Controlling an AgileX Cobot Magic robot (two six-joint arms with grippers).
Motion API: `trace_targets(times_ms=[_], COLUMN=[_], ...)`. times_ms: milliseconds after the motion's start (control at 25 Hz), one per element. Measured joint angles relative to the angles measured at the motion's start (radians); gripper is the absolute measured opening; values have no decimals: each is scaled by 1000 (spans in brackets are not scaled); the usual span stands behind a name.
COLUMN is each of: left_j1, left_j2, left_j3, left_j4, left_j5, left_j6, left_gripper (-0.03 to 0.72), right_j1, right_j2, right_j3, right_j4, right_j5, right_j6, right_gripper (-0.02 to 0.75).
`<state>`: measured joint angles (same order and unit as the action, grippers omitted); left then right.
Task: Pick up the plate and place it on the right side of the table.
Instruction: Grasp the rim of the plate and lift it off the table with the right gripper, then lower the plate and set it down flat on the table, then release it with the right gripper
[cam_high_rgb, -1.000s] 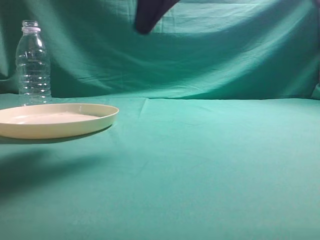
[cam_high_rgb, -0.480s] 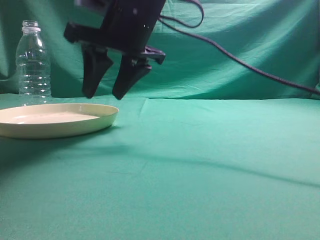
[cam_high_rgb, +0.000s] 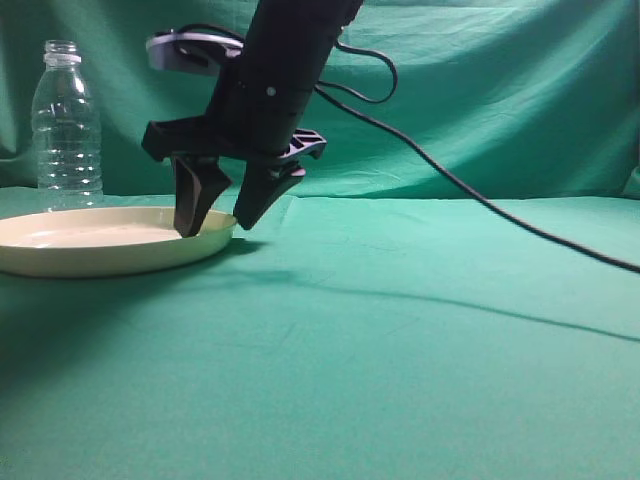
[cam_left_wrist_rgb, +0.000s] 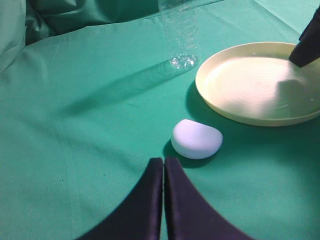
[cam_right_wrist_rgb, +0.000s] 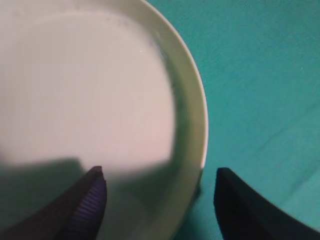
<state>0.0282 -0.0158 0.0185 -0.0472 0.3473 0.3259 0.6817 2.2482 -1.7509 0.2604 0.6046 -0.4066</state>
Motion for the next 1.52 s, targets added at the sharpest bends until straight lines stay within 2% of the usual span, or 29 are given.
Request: trace_targets(times_ms=[360,400,520,560,600,720,760,920,1200,1400,1520], left_j1=[0,0,0,0,0,0,0,0,0,0,0], left_j2=[0,0,0,0,0,0,0,0,0,0,0], left_j3=[0,0,0,0,0,0,0,0,0,0,0], left_j4=[0,0,0,0,0,0,0,0,0,0,0], left_j5=[0,0,0,0,0,0,0,0,0,0,0], left_j6=[0,0,0,0,0,0,0,0,0,0,0], left_gripper=[0,0,0,0,0,0,0,0,0,0,0], right_j1=[0,0,0,-2,-2,-2,-2,-31,-163,-333,-437], right_j2=[26,26,26,26,26,24,21,-33,-256,-390,-463], right_j3=[-2,-2,-2,-2,-4,-4,-4,-8,-11,-1,81], right_j4=[-10,-10,-14,-12,-14,-78,-111,-204,-265,-298,-306], right_j5=[-6,-6,-16,-24,-29,-29,-23,25,189,309,322], right_j6=[12,14,20,30,48,161,214,338,358,358,358], right_gripper=[419,327,115,83,60,73,0,0,0,0,0])
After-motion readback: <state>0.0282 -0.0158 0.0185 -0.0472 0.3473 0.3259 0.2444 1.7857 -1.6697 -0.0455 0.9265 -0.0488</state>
